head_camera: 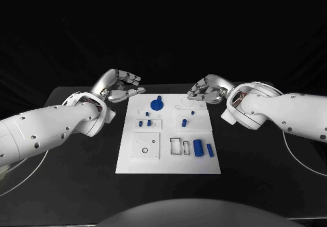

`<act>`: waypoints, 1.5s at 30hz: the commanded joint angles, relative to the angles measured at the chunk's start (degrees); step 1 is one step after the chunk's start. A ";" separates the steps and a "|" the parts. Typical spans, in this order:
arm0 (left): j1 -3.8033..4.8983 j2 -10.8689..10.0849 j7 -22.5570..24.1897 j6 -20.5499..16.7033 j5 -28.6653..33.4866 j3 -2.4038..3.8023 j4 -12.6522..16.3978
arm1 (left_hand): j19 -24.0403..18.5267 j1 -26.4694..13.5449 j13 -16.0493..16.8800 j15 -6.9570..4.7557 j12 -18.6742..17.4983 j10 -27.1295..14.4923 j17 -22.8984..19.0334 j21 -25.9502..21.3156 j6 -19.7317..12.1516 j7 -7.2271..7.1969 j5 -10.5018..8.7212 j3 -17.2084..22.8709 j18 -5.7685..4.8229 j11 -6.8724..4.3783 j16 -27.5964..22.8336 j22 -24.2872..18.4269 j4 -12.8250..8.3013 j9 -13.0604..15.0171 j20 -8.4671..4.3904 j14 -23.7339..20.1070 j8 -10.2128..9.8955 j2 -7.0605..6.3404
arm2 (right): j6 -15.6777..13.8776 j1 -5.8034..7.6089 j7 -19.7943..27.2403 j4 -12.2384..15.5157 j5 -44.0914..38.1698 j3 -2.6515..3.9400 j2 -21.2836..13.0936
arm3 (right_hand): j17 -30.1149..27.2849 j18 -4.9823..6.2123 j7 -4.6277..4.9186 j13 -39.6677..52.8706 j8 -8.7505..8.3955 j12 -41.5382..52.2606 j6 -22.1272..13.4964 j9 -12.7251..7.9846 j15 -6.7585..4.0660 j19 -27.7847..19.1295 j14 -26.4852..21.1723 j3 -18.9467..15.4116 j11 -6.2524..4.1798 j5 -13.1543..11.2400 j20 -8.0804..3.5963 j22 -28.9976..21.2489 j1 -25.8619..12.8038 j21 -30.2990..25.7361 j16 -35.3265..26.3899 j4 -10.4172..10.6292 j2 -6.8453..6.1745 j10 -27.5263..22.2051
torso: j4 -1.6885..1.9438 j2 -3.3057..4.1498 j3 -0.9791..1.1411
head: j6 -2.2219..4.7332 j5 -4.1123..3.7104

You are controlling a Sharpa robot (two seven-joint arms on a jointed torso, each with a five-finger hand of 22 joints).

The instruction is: Assemble the parts on the task board

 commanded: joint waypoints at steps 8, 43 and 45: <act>-0.70 -1.04 6.11 -5.77 9.74 0.03 3.58 | 6.03 0.15 -0.04 -0.59 -0.36 0.61 12.59 0.14 0.84 -0.22 0.82 -1.20 -0.43 -0.13 1.00 15.09 -0.04 -0.02 -0.48 5.11 -0.37 1.50 | 4.17 -1.24 -7.43 -2.16 -28.18 -0.01 1.35 | 15.09 -0.38 -2.69 -6.81 -1.53 -4.58 2.84 -0.35 0.33 6.00 5.98 0.51 0.21 -0.52 0.45 15.05 1.60 0.26 0.23 -0.65 -1.93 4.04 | -0.04 0.03 0.07 | 0.45 -1.10; -0.81 -1.60 5.68 -5.37 10.29 0.01 3.93 | 6.03 2.03 -0.25 -0.39 -1.42 -1.20 10.37 0.14 1.10 -0.07 2.00 -2.34 -0.43 0.18 -0.03 15.09 -0.13 -0.12 -0.41 4.34 -0.65 3.36 | 14.49 -3.80 -13.15 -7.30 -34.85 0.02 6.70 | 15.09 -0.38 -0.82 -12.14 -4.42 -10.19 4.15 -0.73 -0.71 6.00 5.98 0.58 -0.61 -0.57 -0.20 15.05 2.27 0.26 0.23 -1.74 -3.03 2.03 | -0.05 -0.08 0.12 | -0.29 -0.81; -0.81 -1.66 5.65 -5.37 10.28 0.01 3.92 | 6.03 2.06 -0.24 -0.39 -1.41 -1.20 10.35 0.14 1.13 -0.07 2.02 -2.35 -0.43 0.17 -0.04 15.09 -0.12 -0.12 -0.40 4.33 -0.64 3.41 | 15.61 -3.90 -13.50 -7.51 -35.04 0.02 7.09 | 15.09 -0.38 -0.87 -12.12 -4.51 -10.24 4.15 -0.72 -0.87 6.00 5.98 0.65 -0.72 -0.56 -0.36 15.05 2.35 0.26 0.23 -1.82 -2.99 2.04 | -0.05 -0.08 0.06 | -0.42 -0.77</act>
